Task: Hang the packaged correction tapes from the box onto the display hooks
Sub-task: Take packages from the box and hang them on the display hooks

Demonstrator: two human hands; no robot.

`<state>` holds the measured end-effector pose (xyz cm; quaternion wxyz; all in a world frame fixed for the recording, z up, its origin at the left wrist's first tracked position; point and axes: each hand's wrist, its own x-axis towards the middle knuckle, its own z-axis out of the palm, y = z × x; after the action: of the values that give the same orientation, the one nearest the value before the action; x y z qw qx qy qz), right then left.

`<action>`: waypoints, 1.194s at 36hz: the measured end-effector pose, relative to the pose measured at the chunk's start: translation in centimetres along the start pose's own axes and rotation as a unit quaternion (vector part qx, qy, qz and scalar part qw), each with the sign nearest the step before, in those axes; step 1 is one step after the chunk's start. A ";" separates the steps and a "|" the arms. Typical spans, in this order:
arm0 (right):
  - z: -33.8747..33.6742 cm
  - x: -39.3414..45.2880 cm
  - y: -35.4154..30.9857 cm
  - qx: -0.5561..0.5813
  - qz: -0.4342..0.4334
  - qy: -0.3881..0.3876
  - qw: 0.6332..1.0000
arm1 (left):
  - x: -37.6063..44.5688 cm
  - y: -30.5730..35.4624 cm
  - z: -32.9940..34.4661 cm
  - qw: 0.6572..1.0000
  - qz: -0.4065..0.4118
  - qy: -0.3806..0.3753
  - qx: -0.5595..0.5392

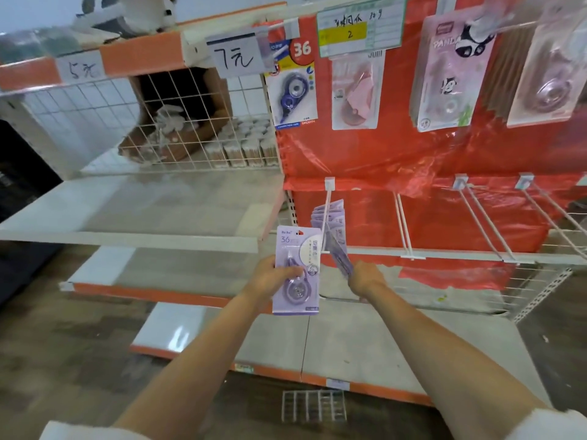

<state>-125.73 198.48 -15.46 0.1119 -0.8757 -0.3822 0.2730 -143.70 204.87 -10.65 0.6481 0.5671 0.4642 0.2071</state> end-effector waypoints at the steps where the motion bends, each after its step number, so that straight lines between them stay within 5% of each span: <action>1: -0.1 0.0 0.2 -0.007 -0.003 0.002 1.000 | 0.0 0.0 0.2 1.000 0.004 0.000 0.005; 5: -0.9 -0.3 0.8 0.011 -0.026 0.003 1.000 | 0.5 -0.1 1.0 0.999 0.021 0.012 0.023; 8: -1.8 -0.9 1.1 0.143 -0.052 -0.011 0.988 | 1.2 0.2 2.0 0.999 0.028 0.014 0.027; 12: -2.9 -3.3 1.5 0.417 -0.064 -0.097 0.902 | 1.7 0.6 3.8 0.999 0.032 0.004 -0.008; 20: -2.9 -5.6 3.7 0.496 -0.117 -0.083 0.856 | 1.7 1.2 8.6 0.992 0.107 -0.024 0.057; 24: -3.0 -5.7 5.1 0.514 -0.093 -0.042 0.852 | 1.2 1.0 9.6 0.966 0.170 -0.063 0.185; 27: -3.0 -5.5 5.8 0.535 -0.056 -0.019 0.843 | 0.9 0.3 9.7 0.944 0.143 -0.083 0.286; 34: -2.3 -4.8 6.1 0.486 -0.014 0.000 0.874 | 1.2 -1.3 7.3 0.831 0.165 -0.138 0.513; 39: -0.4 -3.9 5.1 0.381 -0.024 -0.054 0.923 | 1.5 -1.5 5.1 0.825 0.169 -0.111 0.527; 43: 1.8 -3.0 3.9 0.364 -0.027 -0.089 0.927 | 1.5 -1.7 3.4 0.834 0.163 -0.077 0.522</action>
<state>-126.02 193.59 -17.36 0.3956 -0.7365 -0.2888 0.4666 -140.54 203.77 -13.08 0.2461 0.9027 0.3530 -0.0080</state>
